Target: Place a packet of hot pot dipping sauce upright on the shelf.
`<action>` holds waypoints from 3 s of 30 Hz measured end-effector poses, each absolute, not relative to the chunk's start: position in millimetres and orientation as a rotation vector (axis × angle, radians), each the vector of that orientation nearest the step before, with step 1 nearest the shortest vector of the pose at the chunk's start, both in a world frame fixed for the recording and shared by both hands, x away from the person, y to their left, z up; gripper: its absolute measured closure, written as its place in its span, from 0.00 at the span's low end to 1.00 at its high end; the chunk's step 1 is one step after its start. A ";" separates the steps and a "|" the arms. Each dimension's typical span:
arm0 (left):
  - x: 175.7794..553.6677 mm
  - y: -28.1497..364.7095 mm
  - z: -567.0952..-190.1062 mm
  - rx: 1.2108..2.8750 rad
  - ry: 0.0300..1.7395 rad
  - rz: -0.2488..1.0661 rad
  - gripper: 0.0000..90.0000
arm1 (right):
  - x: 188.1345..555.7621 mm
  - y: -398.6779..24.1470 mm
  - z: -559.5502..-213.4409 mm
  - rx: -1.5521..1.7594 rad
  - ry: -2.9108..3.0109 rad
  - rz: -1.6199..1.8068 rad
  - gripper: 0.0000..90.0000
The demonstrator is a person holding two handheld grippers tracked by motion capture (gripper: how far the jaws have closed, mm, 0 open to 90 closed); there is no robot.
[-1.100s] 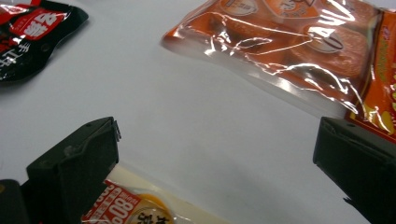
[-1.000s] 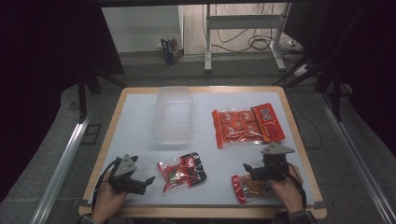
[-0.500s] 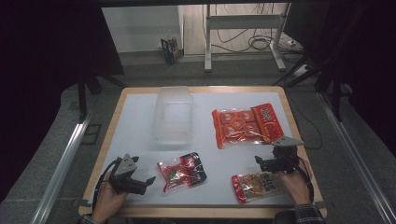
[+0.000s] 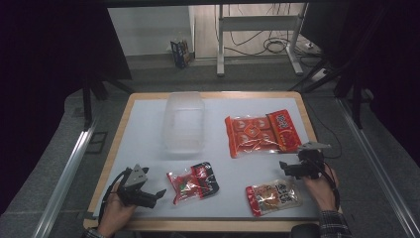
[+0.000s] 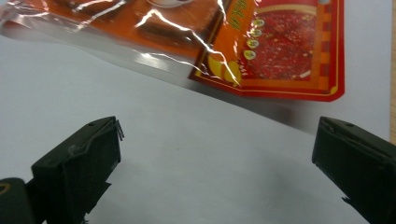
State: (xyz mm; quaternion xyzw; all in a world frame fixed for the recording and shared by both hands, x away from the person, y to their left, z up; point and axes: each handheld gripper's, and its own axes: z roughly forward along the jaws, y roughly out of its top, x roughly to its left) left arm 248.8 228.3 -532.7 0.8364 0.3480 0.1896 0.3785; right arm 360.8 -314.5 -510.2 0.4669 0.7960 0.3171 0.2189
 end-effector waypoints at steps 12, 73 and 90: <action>249.3 227.6 -533.4 2.154 0.881 0.485 0.01 | 377.0 -324.6 -516.4 1.375 2.210 0.929 0.01; 248.5 219.4 -537.6 2.228 0.856 0.497 0.02 | 479.1 -288.6 -492.8 1.396 2.250 0.796 0.98; 248.4 218.4 -538.5 2.240 0.854 0.501 0.02 | 453.6 -276.8 -436.3 1.249 2.163 0.945 0.98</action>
